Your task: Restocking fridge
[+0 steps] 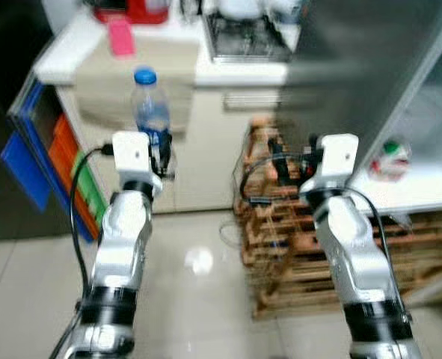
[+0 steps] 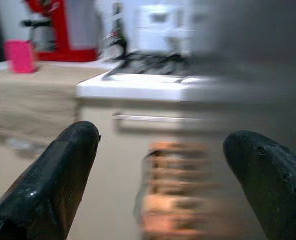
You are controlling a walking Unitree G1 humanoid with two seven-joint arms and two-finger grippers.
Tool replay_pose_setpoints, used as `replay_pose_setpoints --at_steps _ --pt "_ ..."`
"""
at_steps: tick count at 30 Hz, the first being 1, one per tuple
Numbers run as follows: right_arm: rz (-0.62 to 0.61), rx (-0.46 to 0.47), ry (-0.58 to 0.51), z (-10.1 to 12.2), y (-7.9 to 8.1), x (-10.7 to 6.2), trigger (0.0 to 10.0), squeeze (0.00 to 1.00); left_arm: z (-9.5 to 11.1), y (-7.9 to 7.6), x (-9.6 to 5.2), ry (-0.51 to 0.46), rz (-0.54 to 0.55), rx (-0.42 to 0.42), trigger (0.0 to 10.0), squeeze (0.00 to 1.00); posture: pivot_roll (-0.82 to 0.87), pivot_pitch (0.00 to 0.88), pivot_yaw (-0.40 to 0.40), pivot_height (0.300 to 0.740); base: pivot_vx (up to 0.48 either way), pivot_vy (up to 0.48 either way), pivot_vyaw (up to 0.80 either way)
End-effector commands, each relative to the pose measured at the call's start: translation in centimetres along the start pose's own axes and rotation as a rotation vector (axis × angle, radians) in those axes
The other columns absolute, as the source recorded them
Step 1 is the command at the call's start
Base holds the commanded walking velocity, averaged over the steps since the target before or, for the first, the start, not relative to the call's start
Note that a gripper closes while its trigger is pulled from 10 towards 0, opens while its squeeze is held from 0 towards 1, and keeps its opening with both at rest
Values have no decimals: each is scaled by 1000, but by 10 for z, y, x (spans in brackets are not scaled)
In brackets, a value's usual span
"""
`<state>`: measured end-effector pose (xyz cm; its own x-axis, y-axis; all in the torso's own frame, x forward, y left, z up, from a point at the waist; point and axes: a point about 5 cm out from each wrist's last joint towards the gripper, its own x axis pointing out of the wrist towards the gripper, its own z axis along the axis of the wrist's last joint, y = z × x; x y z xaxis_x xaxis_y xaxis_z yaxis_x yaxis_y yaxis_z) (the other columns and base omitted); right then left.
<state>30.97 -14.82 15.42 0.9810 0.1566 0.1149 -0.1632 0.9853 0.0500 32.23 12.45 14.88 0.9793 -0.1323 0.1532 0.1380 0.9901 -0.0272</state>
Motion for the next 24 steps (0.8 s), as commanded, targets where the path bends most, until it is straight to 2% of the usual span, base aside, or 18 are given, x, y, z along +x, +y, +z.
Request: replay_pose_setpoints --at_steps 1,4,7,24 --pt "18 2 -4 0 6 2 10000 376 15 2 1 -80 -24 -5 10000 0 -87 0 17 740 0 -480 0" --pt "3 5 11 -4 2 0 10000 376 22 -12 -2 -130 -119 -55 10000 0 -100 0 30 740 0 -480 0" --pt "4 4 11 -4 2 -1 10000 373 25 -15 -3 -149 -140 -57 10000 0 -99 0 30 740 0 -480 0" --pt "41 7 28 -8 6 -1 10000 380 19 -9 -2 -111 -91 -51 10000 0 -93 0 15 740 -17 0 0"
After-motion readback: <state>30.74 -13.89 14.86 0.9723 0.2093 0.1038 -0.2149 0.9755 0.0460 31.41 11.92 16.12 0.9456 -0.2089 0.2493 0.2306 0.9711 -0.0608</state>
